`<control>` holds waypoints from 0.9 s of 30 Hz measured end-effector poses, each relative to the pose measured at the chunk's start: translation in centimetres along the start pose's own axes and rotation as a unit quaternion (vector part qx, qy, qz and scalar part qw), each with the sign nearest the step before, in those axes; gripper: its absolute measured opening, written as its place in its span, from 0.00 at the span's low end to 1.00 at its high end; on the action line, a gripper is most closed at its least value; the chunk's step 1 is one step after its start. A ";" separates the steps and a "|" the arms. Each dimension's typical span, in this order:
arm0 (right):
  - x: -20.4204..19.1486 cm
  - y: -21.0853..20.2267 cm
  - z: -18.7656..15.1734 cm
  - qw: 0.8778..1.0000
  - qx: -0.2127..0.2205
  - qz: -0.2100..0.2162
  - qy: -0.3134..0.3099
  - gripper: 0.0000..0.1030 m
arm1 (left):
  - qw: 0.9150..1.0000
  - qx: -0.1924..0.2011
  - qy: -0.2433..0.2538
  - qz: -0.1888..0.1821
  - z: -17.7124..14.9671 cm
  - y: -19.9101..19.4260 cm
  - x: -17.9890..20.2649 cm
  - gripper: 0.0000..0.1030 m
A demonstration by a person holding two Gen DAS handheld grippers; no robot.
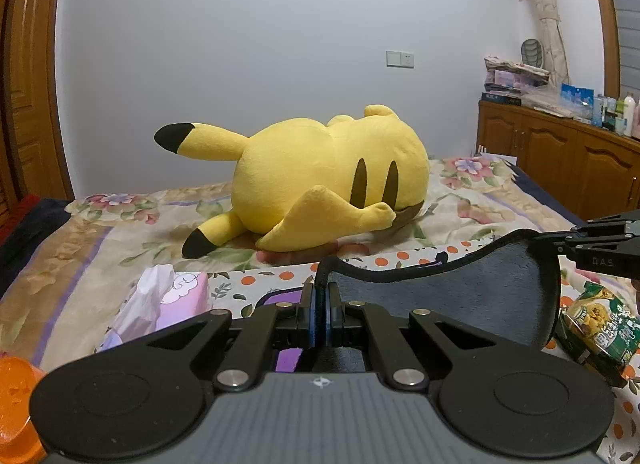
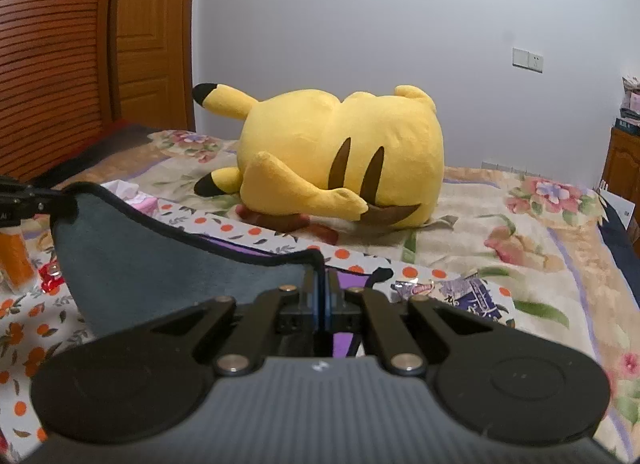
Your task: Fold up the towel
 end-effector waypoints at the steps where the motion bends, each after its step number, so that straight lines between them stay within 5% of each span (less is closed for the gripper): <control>1: 0.0 0.2 0.1 1.000 0.000 -0.001 -0.002 0.03 | 1.000 0.000 0.001 0.002 0.0 0.1 0.0 0.05; 27: 2.0 6.3 2.1 0.999 0.008 -0.044 0.002 0.03 | 0.999 0.016 -0.021 0.039 3.1 6.5 -1.7 0.05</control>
Point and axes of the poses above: each gripper's, at about its wrist camera, not at the fingertips, and y roughly the way its jaws point, x to its right, z to its top, the point moved 3 cm from there along y, roughly the way its jaws point, and after that the axes turned 1 degree about y, right-handed, at the moved point
